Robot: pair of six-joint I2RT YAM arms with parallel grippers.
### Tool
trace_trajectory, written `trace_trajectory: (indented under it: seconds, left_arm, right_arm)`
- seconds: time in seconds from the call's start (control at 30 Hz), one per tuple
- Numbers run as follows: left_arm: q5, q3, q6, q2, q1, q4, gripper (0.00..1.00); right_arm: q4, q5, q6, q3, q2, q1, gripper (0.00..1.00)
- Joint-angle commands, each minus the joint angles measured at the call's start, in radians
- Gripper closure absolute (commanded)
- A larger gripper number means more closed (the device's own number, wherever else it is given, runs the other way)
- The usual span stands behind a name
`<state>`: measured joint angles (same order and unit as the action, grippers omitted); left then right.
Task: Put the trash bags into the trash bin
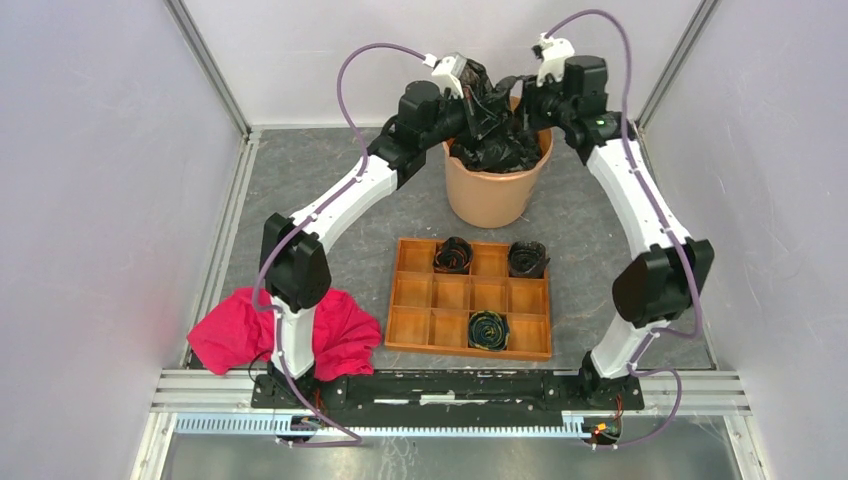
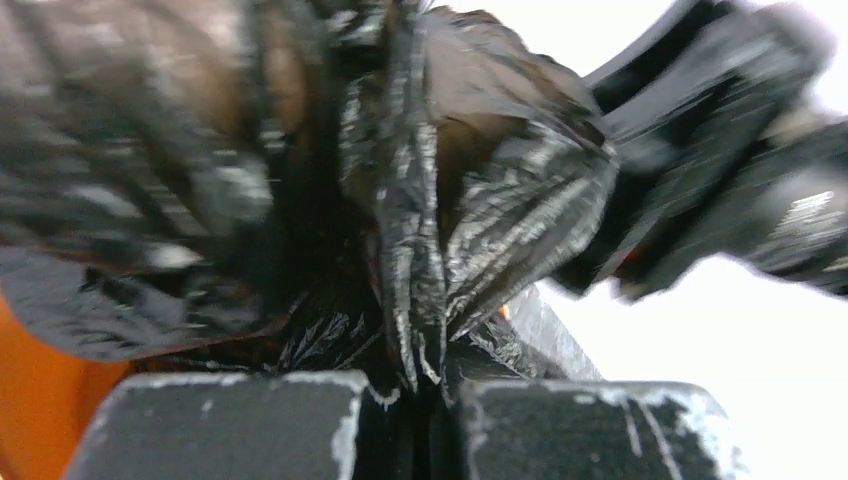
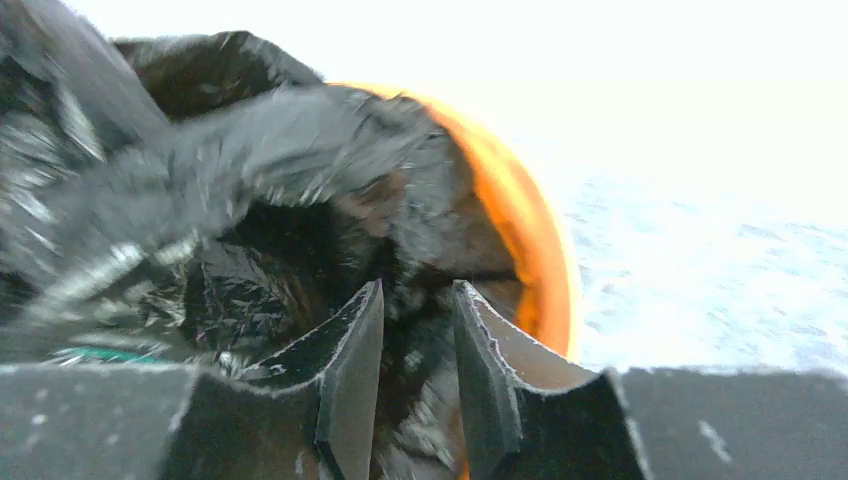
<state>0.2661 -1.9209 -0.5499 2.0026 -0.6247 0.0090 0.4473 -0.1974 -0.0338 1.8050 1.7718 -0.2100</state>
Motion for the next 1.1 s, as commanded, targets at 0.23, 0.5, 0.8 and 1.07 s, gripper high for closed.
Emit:
trace_trajectory:
  seconds: [0.23,0.5,0.8,1.07]
  left_arm:
    - [0.038,0.201,-0.13,-0.13,0.0,0.163,0.98]
    - [0.057,0.221,-0.181,-0.124,0.0,0.197,0.98]
    - [0.072,0.261,-0.185,-0.147,-0.003,0.215,0.98]
    - [0.083,0.267,-0.188,-0.137,-0.007,0.224,0.98]
  right_arm:
    - [-0.232,-0.052,-0.36,-0.235,-0.401,0.104,0.31]
    - [-0.639,-0.141,-0.717,-0.524,-0.466,-0.007,0.16]
    - [-0.672,-0.124,-0.734,-0.515,-0.359,-0.018,0.28]
    - [-0.617,-0.066,-0.657,-0.434,-0.301,-0.051,0.29]
